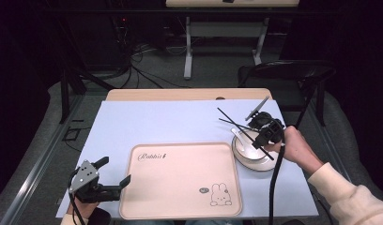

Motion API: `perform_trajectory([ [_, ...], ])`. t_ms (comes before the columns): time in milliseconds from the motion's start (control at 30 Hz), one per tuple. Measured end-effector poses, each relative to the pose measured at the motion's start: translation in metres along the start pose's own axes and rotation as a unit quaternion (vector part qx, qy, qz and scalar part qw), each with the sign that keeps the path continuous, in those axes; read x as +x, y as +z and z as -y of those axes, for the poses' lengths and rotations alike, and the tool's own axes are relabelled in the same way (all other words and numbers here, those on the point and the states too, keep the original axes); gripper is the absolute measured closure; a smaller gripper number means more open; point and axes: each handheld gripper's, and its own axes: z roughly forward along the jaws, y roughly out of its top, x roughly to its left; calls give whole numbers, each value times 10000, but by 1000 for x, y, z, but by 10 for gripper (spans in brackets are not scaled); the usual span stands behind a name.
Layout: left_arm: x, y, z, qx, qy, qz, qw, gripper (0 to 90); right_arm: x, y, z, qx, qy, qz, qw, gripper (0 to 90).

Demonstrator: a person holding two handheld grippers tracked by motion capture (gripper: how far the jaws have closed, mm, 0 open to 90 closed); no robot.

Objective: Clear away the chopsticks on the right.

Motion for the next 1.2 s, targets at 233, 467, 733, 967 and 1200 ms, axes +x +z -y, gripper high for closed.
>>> perform_trajectory([
  [233, 1, -1, 0, -23, -16, 2, 10000, 0, 20, 7, 7, -69, 37, -231, 9997, 853],
  [467, 1, 0, 0, -22, -19, 1, 10000, 1, 36, 18, 12, -338, 216, -555, 9977, 853],
  [733, 1, -1, 0, -18, -9, 6, 10000, 0, 51, 38, 15, -499, 514, -751, 9946, 852],
  [967, 1, -1, 0, -14, -15, -4, 10000, 0, 69, 54, 21, -718, 636, -963, 9907, 852],
  [1200, 2, -1, 0, -36, -22, 1, 10000, 1, 79, 74, 29, -722, 871, -1196, 9864, 851],
])
